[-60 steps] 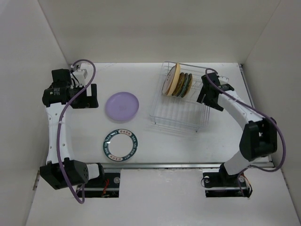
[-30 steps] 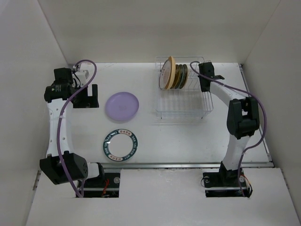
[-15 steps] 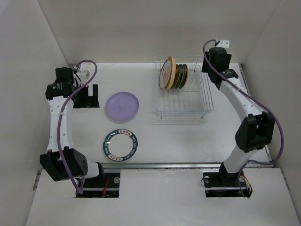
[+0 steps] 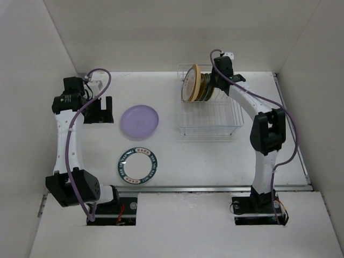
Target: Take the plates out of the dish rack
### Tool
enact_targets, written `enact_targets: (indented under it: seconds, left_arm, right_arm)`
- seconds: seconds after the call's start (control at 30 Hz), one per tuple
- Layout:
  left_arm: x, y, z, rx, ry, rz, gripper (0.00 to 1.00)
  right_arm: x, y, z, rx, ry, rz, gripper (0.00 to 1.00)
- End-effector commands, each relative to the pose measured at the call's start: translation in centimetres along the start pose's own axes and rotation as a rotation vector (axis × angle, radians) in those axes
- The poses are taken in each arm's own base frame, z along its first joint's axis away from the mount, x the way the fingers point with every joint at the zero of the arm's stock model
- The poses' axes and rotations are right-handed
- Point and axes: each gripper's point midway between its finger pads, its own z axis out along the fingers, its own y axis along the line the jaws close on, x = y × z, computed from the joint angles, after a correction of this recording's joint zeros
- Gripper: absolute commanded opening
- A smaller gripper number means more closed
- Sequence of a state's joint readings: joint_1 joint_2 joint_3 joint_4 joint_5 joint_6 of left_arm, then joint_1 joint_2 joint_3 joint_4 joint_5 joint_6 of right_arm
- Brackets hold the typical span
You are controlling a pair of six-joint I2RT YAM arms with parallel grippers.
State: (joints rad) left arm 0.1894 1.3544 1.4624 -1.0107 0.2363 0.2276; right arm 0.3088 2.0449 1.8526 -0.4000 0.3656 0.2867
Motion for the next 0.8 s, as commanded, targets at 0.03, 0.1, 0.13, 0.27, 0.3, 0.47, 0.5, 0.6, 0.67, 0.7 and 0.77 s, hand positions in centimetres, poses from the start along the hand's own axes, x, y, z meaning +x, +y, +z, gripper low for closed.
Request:
enact_targets:
  seconds: [0.03, 0.1, 0.13, 0.27, 0.3, 0.47, 0.5, 0.6, 0.67, 0.7, 0.77]
  left_arm:
    - [-0.3, -0.4, -0.7, 0.01, -0.023, 0.013, 0.99]
    - [-0.3, -0.4, -0.7, 0.01, -0.023, 0.013, 0.99]
    - [-0.3, -0.4, -0.7, 0.01, -0.023, 0.013, 0.99]
    - [-0.3, -0.4, -0.7, 0.01, -0.023, 0.013, 0.99]
    - [-0.3, -0.4, -0.7, 0.01, -0.023, 0.013, 0.99]
    - [0.0, -0.3, -0.7, 0.003, -0.013, 0.011, 0.99]
    - [0.3, -0.3, -0.5, 0.004, -0.004, 0.01, 0.99]
    - [0.3, -0.3, -0.5, 0.004, -0.004, 0.01, 0.99]
    - [0.2, -0.3, -0.8, 0.003, -0.013, 0.011, 0.99]
    - [0.2, -0.5, -0.8, 0.012, -0.014, 0.011, 0.99]
    - [0.1, -0.8, -1.1, 0.022, -0.027, 0.014, 0.99]
  right_arm:
    - [-1.8, 0.7, 0.3, -0.013, -0.031, 0.073, 0.45]
    - [-0.7, 1.4, 0.9, -0.024, -0.009, 0.075, 0.43]
    - [-0.3, 1.5, 1.2, -0.021, -0.001, 0.085, 0.43]
    - [2.3, 1.6, 3.2, -0.002, 0.049, 0.09, 0.41]
    - [2.2, 2.0, 3.3, -0.018, 0.049, 0.092, 0.41]
    - [0.6, 1.5, 2.6, 0.012, 0.013, 0.131, 0.03]
    - [-0.6, 1.2, 1.6, 0.019, -0.013, 0.139, 0.0]
    - [-3.9, 0.4, -1.7, 0.041, -0.099, 0.139, 0.0]
    - [-5.5, 0.1, -3.7, 0.051, -0.15, 0.133, 0.0]
    - [-6.5, -0.2, -4.8, 0.074, -0.186, 0.129, 0.0]
    - [-8.8, -1.0, -7.8, 0.09, -0.249, 0.148, 0.0]
